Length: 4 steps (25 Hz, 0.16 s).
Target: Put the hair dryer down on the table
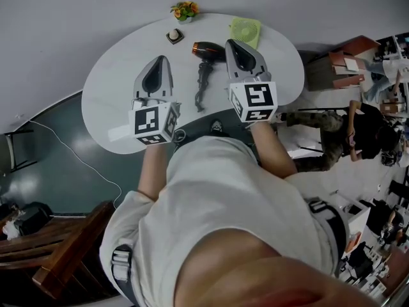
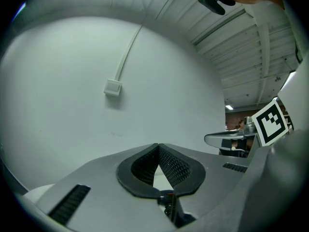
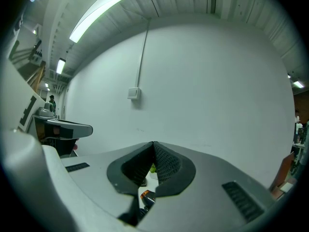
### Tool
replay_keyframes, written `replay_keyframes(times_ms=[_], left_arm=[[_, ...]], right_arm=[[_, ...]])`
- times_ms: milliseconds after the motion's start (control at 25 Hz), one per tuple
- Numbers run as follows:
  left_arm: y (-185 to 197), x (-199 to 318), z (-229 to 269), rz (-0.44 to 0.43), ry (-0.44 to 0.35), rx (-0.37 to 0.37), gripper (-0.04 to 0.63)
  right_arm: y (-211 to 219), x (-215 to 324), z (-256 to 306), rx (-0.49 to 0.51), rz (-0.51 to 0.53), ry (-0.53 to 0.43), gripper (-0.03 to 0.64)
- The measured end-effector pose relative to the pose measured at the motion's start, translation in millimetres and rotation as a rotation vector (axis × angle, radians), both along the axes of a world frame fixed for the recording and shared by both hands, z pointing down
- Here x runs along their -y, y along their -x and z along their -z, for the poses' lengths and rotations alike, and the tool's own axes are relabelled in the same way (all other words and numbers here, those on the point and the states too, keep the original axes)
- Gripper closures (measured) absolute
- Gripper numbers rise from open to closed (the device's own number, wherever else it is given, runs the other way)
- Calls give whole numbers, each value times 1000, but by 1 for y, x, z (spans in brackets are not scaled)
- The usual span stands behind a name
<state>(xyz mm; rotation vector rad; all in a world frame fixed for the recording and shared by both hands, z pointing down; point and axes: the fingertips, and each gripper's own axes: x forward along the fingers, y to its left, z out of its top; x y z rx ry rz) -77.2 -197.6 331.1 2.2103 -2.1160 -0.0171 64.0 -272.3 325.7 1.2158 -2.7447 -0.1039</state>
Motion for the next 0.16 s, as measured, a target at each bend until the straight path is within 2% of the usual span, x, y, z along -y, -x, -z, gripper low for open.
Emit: replay_keyframes(times_ms=[160], left_arm=[[1, 2, -2, -3, 1, -3, 577]], right_arm=[[1, 0, -2, -2, -3, 7, 618]])
